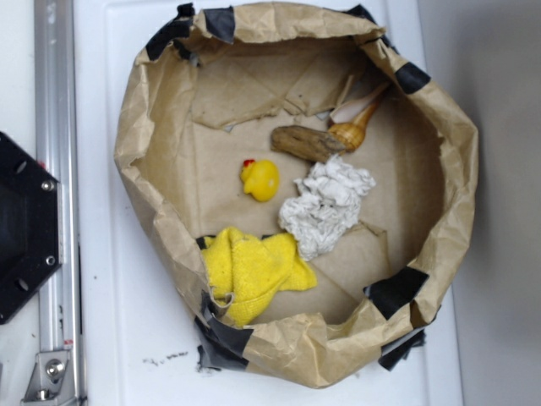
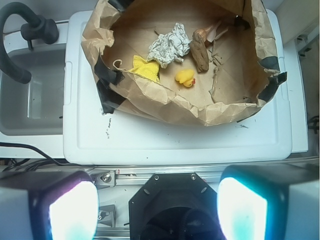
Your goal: Grab the wood chip.
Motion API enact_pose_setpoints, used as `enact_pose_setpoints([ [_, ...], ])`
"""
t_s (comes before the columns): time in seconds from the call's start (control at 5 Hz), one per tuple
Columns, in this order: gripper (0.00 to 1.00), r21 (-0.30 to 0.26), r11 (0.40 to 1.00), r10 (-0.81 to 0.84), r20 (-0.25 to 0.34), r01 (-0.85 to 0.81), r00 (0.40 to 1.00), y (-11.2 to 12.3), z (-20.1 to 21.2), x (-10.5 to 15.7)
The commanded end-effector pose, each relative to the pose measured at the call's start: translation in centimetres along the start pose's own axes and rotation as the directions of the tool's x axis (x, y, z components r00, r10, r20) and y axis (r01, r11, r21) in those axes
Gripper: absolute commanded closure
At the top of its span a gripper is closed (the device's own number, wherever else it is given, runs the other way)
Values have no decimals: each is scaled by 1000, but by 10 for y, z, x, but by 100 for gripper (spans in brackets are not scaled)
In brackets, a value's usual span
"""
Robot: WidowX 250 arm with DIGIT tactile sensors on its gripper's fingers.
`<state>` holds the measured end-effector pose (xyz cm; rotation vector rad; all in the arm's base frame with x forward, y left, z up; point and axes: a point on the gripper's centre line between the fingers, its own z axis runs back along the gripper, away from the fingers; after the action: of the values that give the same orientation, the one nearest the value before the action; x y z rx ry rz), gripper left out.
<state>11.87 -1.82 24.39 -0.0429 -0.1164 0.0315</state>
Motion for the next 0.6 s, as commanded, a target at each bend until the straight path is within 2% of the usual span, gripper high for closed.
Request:
enact_pose_setpoints([
  [0.0, 0, 0, 1000, 0, 0, 0, 1000, 0, 0, 0],
  [0.2, 0, 7, 1000, 10, -39, -10, 999, 8, -32, 42],
  [0.4, 0, 11, 1000, 8, -60, -8, 998, 15, -66, 71],
])
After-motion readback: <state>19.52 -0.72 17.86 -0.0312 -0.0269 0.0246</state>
